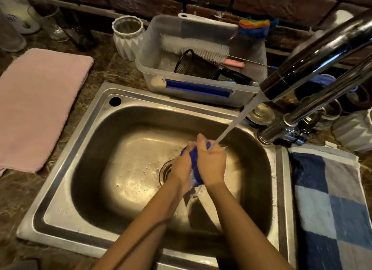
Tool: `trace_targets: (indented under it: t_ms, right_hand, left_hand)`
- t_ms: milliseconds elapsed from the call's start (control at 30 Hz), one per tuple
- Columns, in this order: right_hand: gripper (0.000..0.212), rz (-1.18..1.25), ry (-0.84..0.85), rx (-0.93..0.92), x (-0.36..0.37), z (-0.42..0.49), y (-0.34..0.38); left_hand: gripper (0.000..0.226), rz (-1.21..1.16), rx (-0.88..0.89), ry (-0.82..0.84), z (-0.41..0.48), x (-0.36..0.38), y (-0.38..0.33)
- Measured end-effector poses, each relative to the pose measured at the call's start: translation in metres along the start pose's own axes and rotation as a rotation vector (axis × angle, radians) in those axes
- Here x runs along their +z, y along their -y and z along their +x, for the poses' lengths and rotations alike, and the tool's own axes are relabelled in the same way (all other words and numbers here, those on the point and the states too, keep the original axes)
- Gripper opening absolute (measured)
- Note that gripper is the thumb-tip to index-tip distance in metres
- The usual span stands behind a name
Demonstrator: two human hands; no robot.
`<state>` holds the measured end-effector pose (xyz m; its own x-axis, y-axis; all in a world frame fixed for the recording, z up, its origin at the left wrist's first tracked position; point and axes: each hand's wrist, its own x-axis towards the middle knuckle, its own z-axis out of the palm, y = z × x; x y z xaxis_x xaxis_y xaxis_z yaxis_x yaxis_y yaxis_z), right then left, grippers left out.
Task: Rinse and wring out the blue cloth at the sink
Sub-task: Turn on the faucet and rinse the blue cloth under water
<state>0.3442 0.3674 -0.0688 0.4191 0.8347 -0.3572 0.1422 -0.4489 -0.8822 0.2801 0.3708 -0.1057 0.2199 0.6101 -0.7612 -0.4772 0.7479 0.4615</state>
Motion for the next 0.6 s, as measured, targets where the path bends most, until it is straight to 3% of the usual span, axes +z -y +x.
trace_targets:
  t_ms: [167,300,400,600]
  right_hand:
    - [0.032,0.047,-0.002,0.114,-0.001,0.021,-0.01]
    - [0.038,-0.092,-0.025,0.078,0.003,-0.007,-0.015]
    - [0.041,-0.252,-0.114,-0.006,0.005,-0.01,-0.011]
    - [0.041,-0.07,-0.105,0.077,0.003,0.024,-0.01]
  left_hand:
    - [0.036,0.068,0.05,-0.002,-0.004,0.001,-0.004]
    - [0.053,0.112,0.073,-0.047,0.005,-0.003,-0.006]
    - [0.044,0.09,0.068,-0.013,0.004,0.004,0.004]
    - [0.025,0.122,0.038,-0.022,-0.001,0.007,0.006]
